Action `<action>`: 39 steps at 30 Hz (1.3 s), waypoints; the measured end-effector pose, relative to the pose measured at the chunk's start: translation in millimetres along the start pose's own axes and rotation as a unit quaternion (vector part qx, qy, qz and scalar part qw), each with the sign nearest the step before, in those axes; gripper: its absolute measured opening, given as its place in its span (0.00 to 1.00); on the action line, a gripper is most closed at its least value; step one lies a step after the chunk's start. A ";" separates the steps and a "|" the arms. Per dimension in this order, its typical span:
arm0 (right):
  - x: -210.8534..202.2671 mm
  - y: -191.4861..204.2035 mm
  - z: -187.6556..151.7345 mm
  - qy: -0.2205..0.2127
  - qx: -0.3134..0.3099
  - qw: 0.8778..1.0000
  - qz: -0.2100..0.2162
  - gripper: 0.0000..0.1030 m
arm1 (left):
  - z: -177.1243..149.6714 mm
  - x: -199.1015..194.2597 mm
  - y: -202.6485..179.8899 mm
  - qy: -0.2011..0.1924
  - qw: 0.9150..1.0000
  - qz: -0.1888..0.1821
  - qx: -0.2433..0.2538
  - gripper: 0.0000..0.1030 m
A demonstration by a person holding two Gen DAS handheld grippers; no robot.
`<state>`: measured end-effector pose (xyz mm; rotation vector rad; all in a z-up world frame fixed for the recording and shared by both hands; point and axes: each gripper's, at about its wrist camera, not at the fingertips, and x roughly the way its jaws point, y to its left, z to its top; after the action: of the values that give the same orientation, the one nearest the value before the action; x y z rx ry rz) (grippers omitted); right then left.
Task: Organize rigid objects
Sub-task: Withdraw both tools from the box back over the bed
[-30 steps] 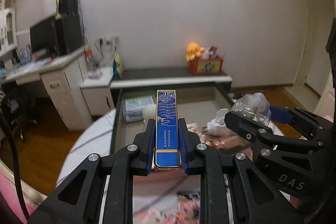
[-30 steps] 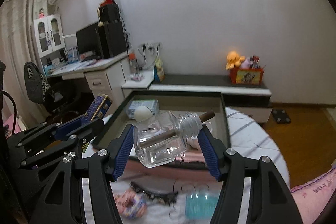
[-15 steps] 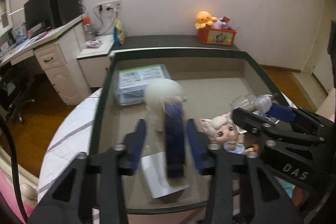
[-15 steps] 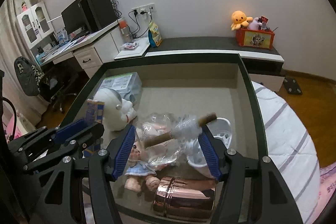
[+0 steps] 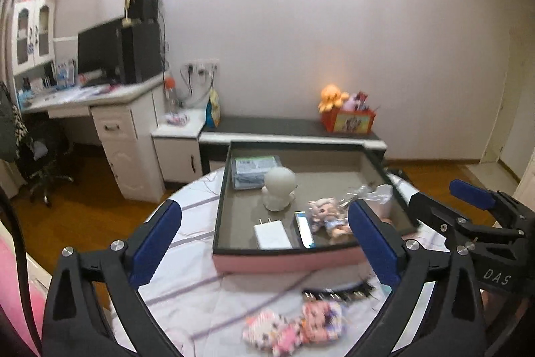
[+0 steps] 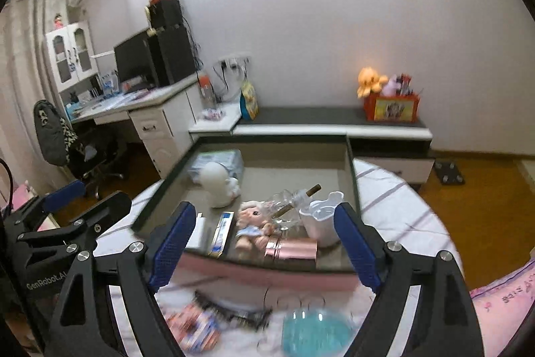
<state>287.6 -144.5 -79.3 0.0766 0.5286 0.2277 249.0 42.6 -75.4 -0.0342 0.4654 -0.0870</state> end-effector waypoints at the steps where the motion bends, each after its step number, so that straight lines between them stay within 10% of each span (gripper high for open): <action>1: -12.5 2.9 -1.2 -0.010 -0.005 1.000 -0.004 0.86 | -1.6 -13.6 -0.9 -0.008 1.000 0.000 0.005 0.99; 19: -201.4 56.0 -48.8 -0.118 -0.046 0.992 -0.014 0.87 | -33.7 -195.6 -22.7 -0.120 0.991 0.033 0.043 1.00; 39: -235.8 60.2 -65.3 -0.152 -0.040 0.987 -0.024 0.87 | -35.5 -222.8 -31.9 -0.151 0.987 0.038 0.040 1.00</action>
<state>44.8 -140.5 -11.8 0.0189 0.2178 0.1863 32.4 30.8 -5.9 0.0493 0.1593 -0.0237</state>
